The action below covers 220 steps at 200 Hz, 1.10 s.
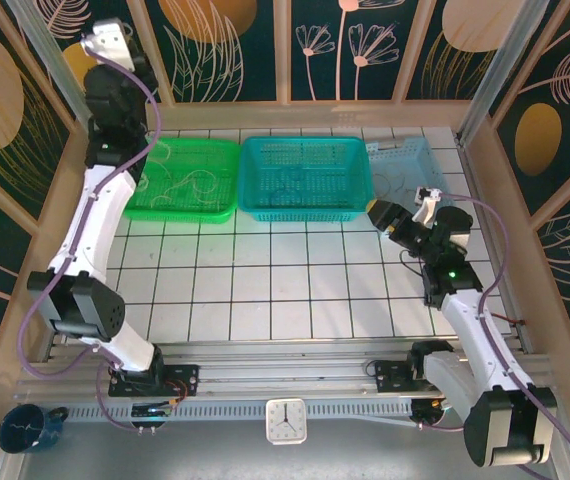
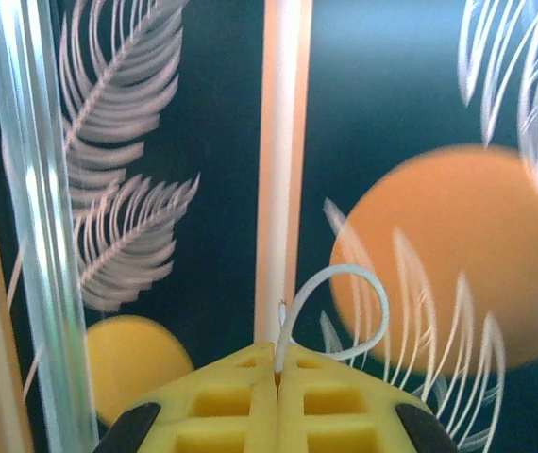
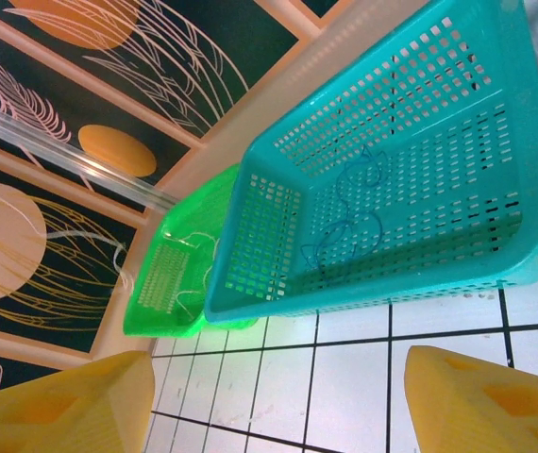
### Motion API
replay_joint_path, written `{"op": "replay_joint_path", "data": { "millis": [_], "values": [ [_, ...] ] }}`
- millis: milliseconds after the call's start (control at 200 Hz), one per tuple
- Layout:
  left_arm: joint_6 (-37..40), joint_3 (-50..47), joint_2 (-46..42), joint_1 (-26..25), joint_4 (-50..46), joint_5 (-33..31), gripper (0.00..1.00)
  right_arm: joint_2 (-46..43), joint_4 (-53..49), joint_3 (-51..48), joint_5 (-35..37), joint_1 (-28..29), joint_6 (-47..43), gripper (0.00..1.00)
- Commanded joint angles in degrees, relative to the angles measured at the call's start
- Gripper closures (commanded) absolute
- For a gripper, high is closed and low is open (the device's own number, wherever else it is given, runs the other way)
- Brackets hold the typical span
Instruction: Untangle the cables
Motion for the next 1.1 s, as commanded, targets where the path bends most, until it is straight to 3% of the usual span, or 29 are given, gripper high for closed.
{"op": "replay_joint_path", "data": {
  "millis": [0, 100, 130, 170, 210, 265, 305, 440, 525, 585, 606, 621, 641, 816, 941, 1096],
  "values": [
    [-2.57, -8.50, -2.57, 1.03, 4.95, 0.13, 1.00, -1.24, -0.47, 1.75, -1.03, -0.53, -0.99, 0.29],
    [-4.29, -15.47, -4.68, 1.16, 7.04, 2.20, 0.96, -1.41, -1.07, 2.03, -1.23, -0.59, -1.66, 0.29],
    [-4.96, -16.57, -5.05, 1.16, 6.76, 3.10, 0.84, -1.34, -1.21, 2.11, -1.23, -0.60, -1.84, 0.29],
    [-5.81, -16.91, -5.45, 1.16, 5.70, 4.15, 0.54, -1.33, -1.43, 2.28, -1.32, -0.61, -2.01, 0.29],
    [-6.24, -16.15, -5.65, 1.22, 4.28, 5.53, 0.32, -1.32, -1.47, 2.42, -1.32, -0.62, -2.11, 0.29],
    [-6.77, -13.69, -5.36, 1.25, 0.98, 7.00, 0.11, -1.22, -1.53, 2.58, -1.39, -0.62, -2.21, 0.29],
    [-7.08, -11.19, -4.87, 1.25, -2.15, 7.80, 0.02, -1.20, -1.52, 2.56, -1.41, -0.63, -2.23, 0.29],
    [-8.20, -5.15, -4.35, 1.21, -9.67, 11.17, 0.01, -1.07, -1.11, 2.40, -1.23, -0.62, -2.42, 0.26],
    [-10.32, -5.94, -6.04, 1.29, -10.59, 12.99, 0.01, -0.99, -1.09, 2.38, -0.67, -0.67, -2.85, 0.23],
    [-12.05, -8.50, -8.10, 1.25, -10.05, 14.32, 0.01, -0.98, -1.66, 2.71, 0.26, -0.56, -3.73, 0.16],
    [-12.79, -9.72, -8.94, 1.25, -9.56, 14.69, 0.01, -0.90, -1.96, 2.84, 0.61, -0.59, -4.31, 0.13],
    [-13.37, -10.83, -9.65, 1.25, -9.15, 14.82, 0.01, -0.82, -2.13, 2.97, 0.95, -0.54, -4.84, 0.03],
    [-14.07, -12.47, -10.67, 1.25, -8.42, 15.18, 0.01, -0.75, -2.49, 3.20, 1.59, -0.56, -5.47, 0.01],
    [-19.44, -30.00, -21.75, 1.25, 1.30, 16.44, 0.01, 0.71, -7.48, 5.81, 11.84, -0.40, -11.60, 0.01],
    [-20.53, -44.42, -31.06, 1.24, 9.00, 12.80, 0.01, 1.88, -8.04, 6.14, 21.73, -0.19, -14.71, 0.01],
    [-15.71, -58.26, -40.34, 1.18, 13.94, 5.90, 0.01, 1.37, 3.68, -1.61, 33.43, -0.07, -16.25, 0.01]
  ]
}}
